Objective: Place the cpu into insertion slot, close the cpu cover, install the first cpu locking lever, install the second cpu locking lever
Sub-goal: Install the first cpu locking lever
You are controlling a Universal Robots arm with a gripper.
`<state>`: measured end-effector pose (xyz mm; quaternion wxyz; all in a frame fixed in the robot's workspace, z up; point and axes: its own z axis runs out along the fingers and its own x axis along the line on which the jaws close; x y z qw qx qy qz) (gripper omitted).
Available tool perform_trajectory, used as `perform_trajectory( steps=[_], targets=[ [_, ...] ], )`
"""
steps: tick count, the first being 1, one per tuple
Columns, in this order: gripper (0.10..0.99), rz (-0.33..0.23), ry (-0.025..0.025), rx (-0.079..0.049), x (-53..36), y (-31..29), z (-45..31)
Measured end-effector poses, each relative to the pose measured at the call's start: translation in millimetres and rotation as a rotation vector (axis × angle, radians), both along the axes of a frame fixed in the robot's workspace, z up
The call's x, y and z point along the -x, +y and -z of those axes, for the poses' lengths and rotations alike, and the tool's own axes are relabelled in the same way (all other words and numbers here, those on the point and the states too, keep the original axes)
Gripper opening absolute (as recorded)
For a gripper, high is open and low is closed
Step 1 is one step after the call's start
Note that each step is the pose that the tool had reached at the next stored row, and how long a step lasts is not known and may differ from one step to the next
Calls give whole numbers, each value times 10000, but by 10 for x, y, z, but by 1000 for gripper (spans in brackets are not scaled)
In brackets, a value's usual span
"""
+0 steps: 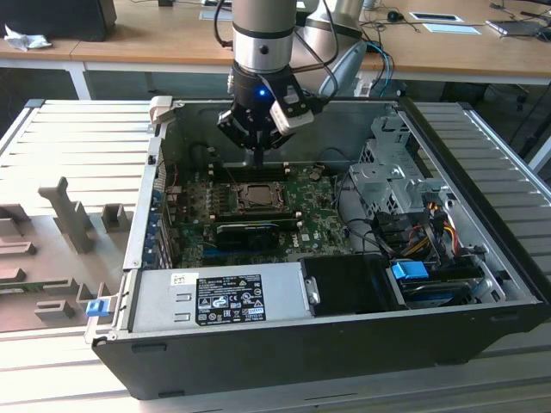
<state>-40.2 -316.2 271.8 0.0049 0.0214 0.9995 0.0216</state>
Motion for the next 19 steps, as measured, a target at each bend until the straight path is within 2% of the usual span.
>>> perform_trajectory(
  steps=[7, 10, 12, 17, 19],
  targets=[
    [106, -696, 0, 0, 0, 0, 0],
    [106, -1357, 0, 0, 0, 0, 0],
    [106, -1458, -1, 2, 4, 0, 1],
    [106, -1458, 1, 6, 112, -1, 3],
    [106, -1457, 0, 4, 205, 0, 7]
  ],
)
